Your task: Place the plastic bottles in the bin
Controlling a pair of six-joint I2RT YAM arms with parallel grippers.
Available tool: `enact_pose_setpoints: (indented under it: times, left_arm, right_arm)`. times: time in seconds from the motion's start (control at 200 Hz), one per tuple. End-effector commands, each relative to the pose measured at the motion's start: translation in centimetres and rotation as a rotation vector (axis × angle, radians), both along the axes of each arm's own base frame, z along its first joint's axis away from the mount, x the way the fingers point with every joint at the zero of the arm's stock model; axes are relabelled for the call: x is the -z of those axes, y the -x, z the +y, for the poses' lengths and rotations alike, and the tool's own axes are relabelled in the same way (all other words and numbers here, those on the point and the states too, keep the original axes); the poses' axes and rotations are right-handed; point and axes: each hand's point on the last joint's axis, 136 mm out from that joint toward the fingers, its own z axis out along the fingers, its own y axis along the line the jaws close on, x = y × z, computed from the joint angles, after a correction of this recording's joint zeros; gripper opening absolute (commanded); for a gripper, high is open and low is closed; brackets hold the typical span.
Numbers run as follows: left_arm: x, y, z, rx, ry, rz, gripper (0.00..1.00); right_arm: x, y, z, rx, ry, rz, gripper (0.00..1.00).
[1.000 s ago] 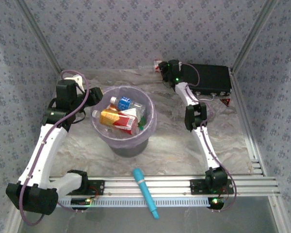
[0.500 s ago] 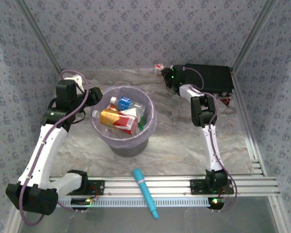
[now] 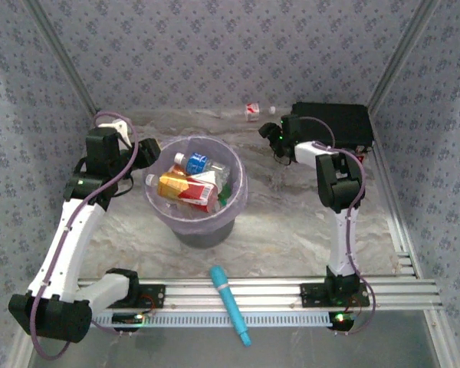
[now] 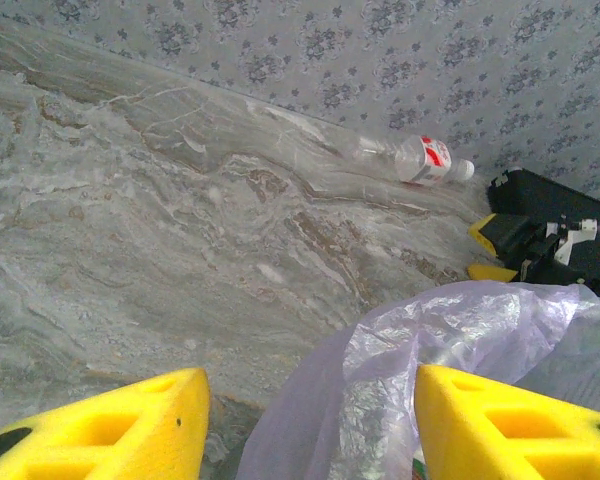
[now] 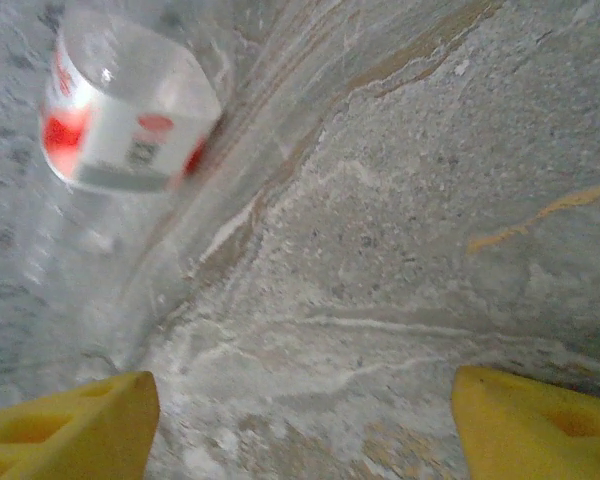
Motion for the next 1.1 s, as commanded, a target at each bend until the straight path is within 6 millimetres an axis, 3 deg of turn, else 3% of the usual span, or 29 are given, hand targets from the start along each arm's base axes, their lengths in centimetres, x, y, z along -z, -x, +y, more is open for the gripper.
enact_pose_setpoints:
  times: [0.0,0.29,0.34,0.385,0.51,0.585,0.705,0.835,0.959,1.099]
  left_arm:
    - [-0.7,0.2,0.0,-0.001,0.017,-0.024,0.57]
    - [-0.4,-0.2,-0.4,0.013,0.031,-0.021,0.57]
    - [-0.4,-0.3,-0.4,0.013,0.031,-0.021,0.57]
    - [-0.3,-0.3,-0.4,0.014,0.03,-0.022,0.57]
    - [-0.1,-0.3,-0.4,0.017,0.028,-0.014,0.58]
    - [0.0,-0.3,-0.4,0.018,0.025,-0.015,0.58]
    - [0.0,-0.2,-0.3,0.015,0.023,-0.017,0.58]
    - [0.0,-0.1,-0.3,0.013,0.026,-0.015,0.57]
    - [-0.2,0.0,-0.2,0.007,0.031,-0.022,0.58]
    - [-0.3,0.4,0.1,-0.002,0.024,-0.026,0.58]
  right_arm:
    - [-1.7,0.9,0.0,-0.081,0.185,0.057,0.88]
    - [-3.6,-6.8,2.7,-0.049,0.169,-0.029,0.89]
    - [-4.6,-8.5,3.4,-0.054,0.172,-0.081,0.87]
    - [-5.0,-9.8,4.1,-0.065,0.168,-0.134,0.82]
    - [-5.8,-12.7,5.5,-0.085,0.185,-0.275,0.46]
    - [-5.0,-13.5,5.6,-0.085,0.149,-0.298,0.43]
    - [-1.7,-13.1,4.9,-0.09,0.115,-0.21,0.43]
    - [-0.4,-11.7,4.3,-0.11,0.141,-0.12,0.45]
    - [1.4,-8.5,3.4,-0.12,0.2,-0.006,0.45]
    - [-1.0,-5.5,2.3,-0.107,0.236,-0.056,0.46]
